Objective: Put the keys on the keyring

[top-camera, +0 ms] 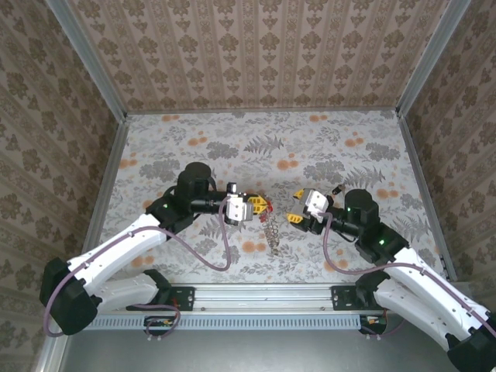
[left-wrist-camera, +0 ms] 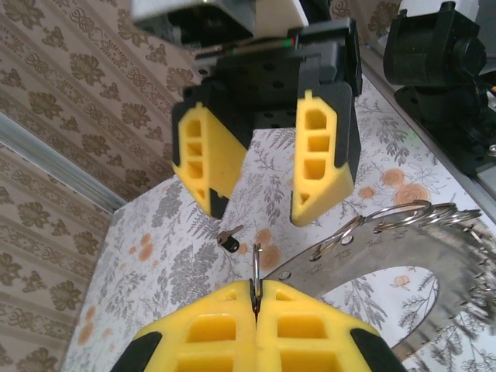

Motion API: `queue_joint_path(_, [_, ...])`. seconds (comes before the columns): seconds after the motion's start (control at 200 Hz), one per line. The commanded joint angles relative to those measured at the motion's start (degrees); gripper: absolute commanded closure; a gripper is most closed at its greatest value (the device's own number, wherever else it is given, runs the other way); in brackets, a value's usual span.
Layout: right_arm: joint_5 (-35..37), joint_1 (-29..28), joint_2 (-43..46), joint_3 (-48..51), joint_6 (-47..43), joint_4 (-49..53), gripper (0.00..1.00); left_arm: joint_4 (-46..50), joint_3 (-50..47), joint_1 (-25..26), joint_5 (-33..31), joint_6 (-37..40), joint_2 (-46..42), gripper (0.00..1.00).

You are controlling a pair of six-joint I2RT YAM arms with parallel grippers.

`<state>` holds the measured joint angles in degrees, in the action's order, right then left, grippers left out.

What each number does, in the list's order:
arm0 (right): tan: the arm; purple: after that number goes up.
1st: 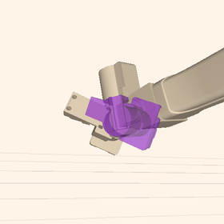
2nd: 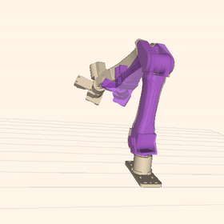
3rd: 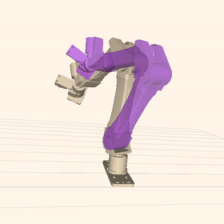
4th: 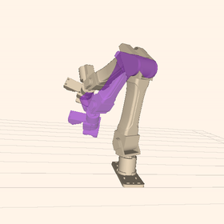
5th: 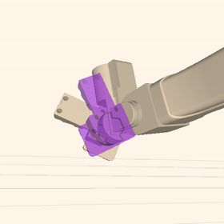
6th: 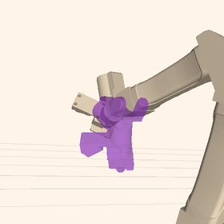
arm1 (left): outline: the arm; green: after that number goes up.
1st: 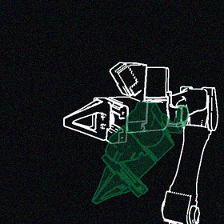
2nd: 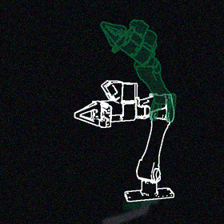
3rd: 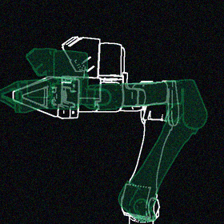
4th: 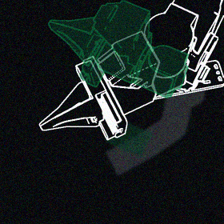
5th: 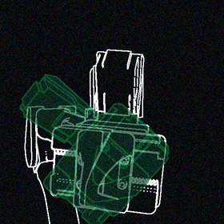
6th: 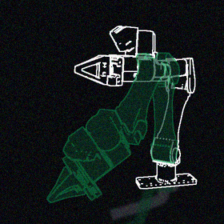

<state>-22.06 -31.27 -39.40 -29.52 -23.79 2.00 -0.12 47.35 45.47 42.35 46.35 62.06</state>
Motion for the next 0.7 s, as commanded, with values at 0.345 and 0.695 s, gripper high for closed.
queue_joint_path(0.345, [21.67,5.89,0.87,0.91,13.89,1.42,0.43,-1.10,1.59,-0.33,-0.98,-2.97,-1.50,1.00])
queue_joint_path(0.695, [28.09,23.76,-23.62,-18.62,43.04,27.60,0.44,3.99,3.35,-4.72,-3.16,-11.73,0.76,1.00])
